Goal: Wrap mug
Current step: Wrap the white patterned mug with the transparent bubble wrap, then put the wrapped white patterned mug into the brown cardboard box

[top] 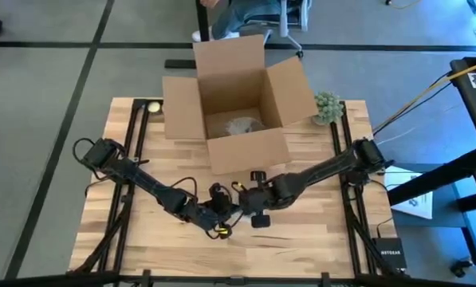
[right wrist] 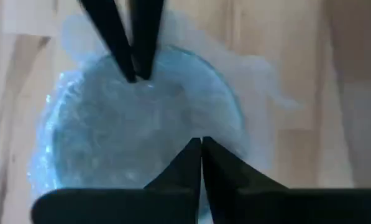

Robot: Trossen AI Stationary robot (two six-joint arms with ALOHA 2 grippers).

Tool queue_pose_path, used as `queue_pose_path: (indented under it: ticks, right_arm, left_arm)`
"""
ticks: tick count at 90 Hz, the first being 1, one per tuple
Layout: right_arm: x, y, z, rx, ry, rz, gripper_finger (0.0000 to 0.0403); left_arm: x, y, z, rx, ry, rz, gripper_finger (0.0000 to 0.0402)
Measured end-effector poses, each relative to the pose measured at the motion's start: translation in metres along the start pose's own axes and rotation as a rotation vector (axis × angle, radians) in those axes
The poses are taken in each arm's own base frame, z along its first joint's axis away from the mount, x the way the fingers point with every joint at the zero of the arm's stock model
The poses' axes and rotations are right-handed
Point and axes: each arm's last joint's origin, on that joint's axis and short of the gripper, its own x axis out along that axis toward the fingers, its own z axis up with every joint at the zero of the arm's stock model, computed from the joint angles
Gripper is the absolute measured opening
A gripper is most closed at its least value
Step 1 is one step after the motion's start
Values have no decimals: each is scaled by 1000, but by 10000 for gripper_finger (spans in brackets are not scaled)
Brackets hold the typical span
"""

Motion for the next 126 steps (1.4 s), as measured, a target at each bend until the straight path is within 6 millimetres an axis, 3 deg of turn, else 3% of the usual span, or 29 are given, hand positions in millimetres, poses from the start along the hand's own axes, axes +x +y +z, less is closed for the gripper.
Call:
queue_pose_path:
  ticks: [10,23,33,52,72,82,92,106,116,126]
  right_arm:
    - [21,3,-5,1,-19,21,0]
    - [18,4,-3,-22,-25,39,1]
    - [0,3,4,-47,8,50,1]
    - [-65,-1,23,-61,27,97,1]
    - [-78,16,22,-121,76,334,17]
    - [-75,28,20,-146,69,320,67]
    - [-67,38,20,-178,39,201,137]
    - [-38,47,18,-251,88,81,224]
    - [-11,49,19,-260,129,37,259]
    - [16,52,19,-291,163,13,268]
  left_arm:
    - [0,0,2,-6,-11,-2,0]
    - [0,-1,1,17,-5,-3,0]
    - [0,0,0,23,7,-4,0]
    - [0,0,-1,22,7,-4,0]
    - [-1,-2,-1,31,6,-7,0]
    - [-1,-2,-1,36,6,-7,0]
    - [-1,-2,-1,36,6,-7,0]
    - [-1,-2,-1,34,5,-7,0]
    - [-1,-2,-1,35,5,-7,0]
    - [-1,-1,-2,47,9,-4,0]
